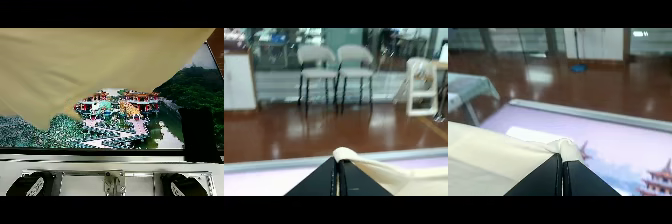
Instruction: Fold the shirts.
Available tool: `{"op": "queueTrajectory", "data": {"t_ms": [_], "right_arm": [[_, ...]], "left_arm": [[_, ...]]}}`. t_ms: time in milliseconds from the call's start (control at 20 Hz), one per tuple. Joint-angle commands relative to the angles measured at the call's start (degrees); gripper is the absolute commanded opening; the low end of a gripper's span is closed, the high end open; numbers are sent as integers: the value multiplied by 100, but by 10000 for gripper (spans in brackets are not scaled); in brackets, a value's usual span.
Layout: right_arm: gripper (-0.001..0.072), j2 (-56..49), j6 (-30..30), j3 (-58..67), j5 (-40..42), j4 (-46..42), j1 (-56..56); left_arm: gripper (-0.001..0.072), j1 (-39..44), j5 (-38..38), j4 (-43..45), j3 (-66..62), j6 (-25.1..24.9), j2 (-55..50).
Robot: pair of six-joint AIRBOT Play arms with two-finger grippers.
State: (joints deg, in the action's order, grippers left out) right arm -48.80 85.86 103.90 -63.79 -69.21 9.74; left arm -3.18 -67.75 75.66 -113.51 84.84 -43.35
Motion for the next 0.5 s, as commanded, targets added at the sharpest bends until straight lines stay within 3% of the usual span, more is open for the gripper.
{"op": "queueTrajectory", "data": {"t_ms": [0, 200, 450], "right_arm": [[56, -317, 575, 66, -1519, -1222, -4], [56, -1449, 649, 59, -2411, -1574, -4], [57, -3510, 658, 61, -1897, -2310, -4]], "left_arm": [[41, -2, -280, 636, 592, -328, -42], [41, -2, 168, 734, 1572, -490, -667], [41, -2, 651, 662, 2020, -463, -2315]]}}
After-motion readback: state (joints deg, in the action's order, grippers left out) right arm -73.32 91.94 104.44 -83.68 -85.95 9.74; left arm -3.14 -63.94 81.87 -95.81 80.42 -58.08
